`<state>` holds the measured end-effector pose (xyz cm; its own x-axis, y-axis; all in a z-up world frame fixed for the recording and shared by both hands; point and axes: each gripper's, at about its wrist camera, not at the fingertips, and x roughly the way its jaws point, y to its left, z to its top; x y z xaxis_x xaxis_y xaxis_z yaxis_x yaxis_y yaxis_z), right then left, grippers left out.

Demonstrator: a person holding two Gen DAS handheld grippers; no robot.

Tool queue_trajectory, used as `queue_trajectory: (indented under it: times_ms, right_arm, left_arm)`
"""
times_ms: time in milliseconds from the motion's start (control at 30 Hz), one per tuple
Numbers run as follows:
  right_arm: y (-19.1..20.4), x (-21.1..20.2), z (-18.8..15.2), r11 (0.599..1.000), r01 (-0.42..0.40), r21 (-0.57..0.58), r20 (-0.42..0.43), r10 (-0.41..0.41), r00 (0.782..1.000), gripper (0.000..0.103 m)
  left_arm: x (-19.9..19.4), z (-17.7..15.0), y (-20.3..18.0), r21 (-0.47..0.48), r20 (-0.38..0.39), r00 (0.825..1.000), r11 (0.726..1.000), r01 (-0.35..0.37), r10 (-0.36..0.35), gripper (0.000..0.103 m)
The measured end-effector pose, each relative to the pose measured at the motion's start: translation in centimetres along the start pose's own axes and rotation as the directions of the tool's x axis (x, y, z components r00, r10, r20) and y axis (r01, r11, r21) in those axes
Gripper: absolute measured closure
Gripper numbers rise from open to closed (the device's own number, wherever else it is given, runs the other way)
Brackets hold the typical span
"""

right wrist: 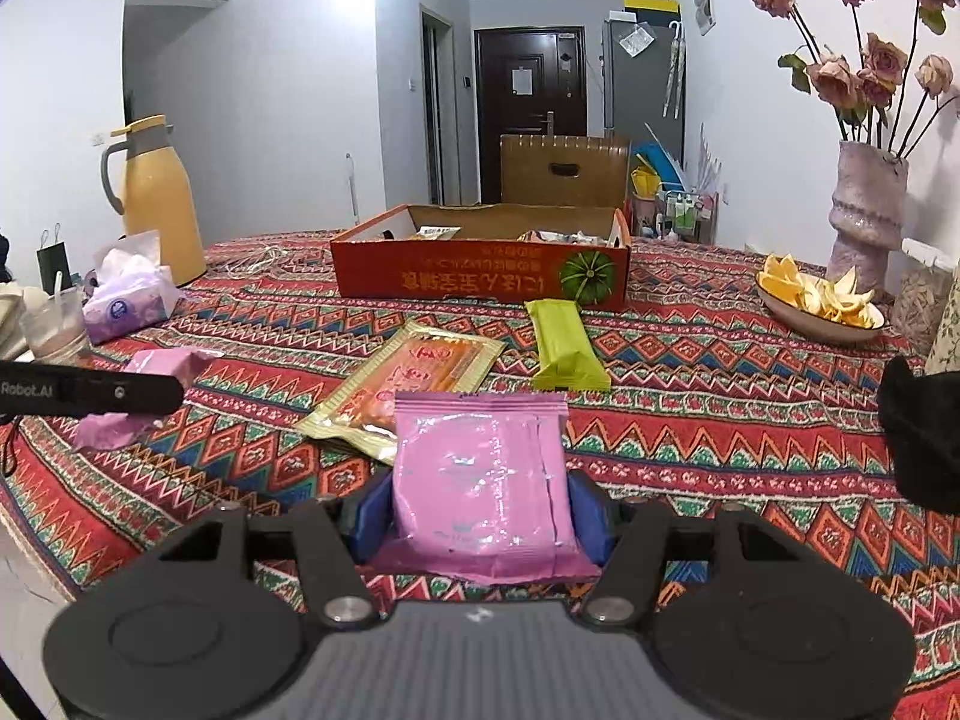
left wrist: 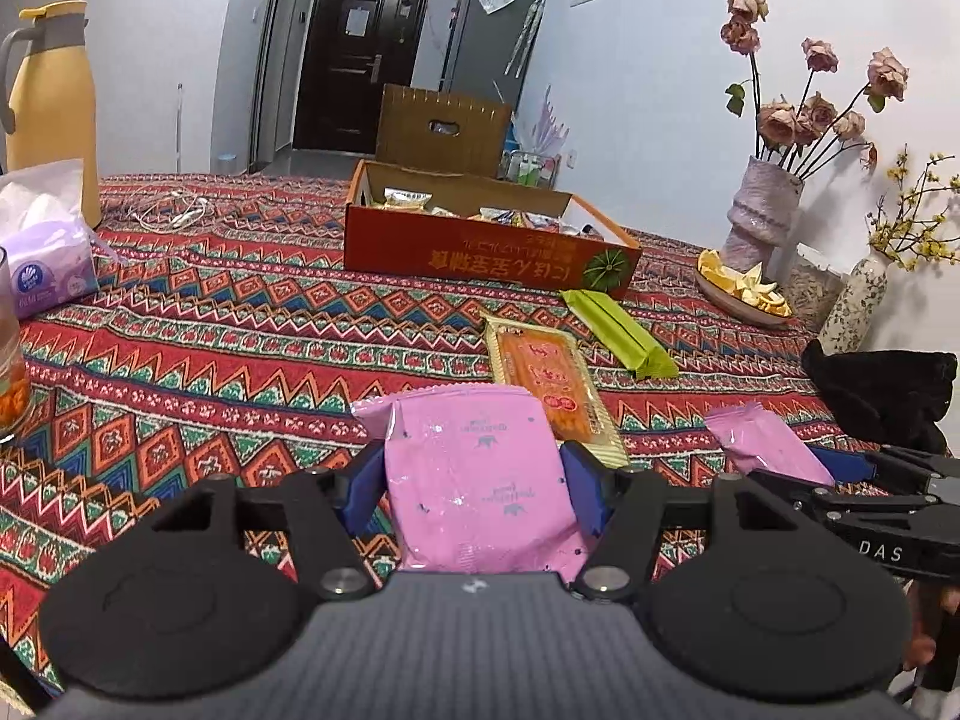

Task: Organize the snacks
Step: 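Carry both pink packets into the orange box and open both tools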

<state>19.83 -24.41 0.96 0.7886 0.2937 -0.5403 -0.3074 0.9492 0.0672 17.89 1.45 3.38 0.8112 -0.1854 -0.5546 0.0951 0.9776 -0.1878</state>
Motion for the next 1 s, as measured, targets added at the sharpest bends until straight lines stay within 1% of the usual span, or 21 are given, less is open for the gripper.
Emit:
queue_trajectory:
  times_ms: [133,233,400,533,667,800,867,1000]
  right_arm:
    - [-0.4,0.4,0.8,1.000,0.008,-0.009,0.009,-0.008,1.000,0.043]
    - [-0.8,0.9,1.6,1.000,0.010,-0.020,0.019,-0.009,1.000,0.043]
    - [-1.2,2.5,4.1,0.997,0.023,-0.071,0.046,-0.020,0.999,0.043]
    - [-1.8,4.3,6.9,0.993,0.022,-0.114,0.076,-0.013,0.997,0.043]
    - [-2.9,6.6,10.2,0.989,0.031,-0.144,0.097,-0.017,0.995,0.043]
    - [-4.3,9.9,13.4,0.988,0.003,-0.153,0.101,0.012,0.995,0.043]
    - [-5.0,11.8,14.9,0.988,-0.010,-0.152,0.097,0.025,0.995,0.043]
    - [-6.2,15.9,17.3,0.989,-0.005,-0.150,0.088,0.019,0.996,0.043]
  left_arm:
    - [0.6,0.6,0.1,-0.001,0.003,1.000,1.000,0.002,-0.002,0.040]
    - [1.2,1.6,0.0,0.011,0.018,1.000,1.000,0.003,-0.003,0.040]
    - [2.7,4.4,-0.3,0.058,0.058,0.998,0.998,0.004,-0.007,0.040]
    - [4.8,6.9,-0.7,0.088,0.076,0.997,0.996,0.012,-0.019,0.040]
    - [7.3,10.4,-0.7,0.098,0.095,0.995,0.995,0.027,-0.036,0.040]
    - [10.3,14.2,-0.5,0.096,0.113,0.991,0.993,0.065,-0.075,0.040]
    - [12.1,15.8,-0.6,0.103,0.106,0.990,0.992,0.079,-0.090,0.040]
    - [16.6,18.7,-0.8,0.120,0.092,0.993,0.991,0.066,-0.077,0.040]
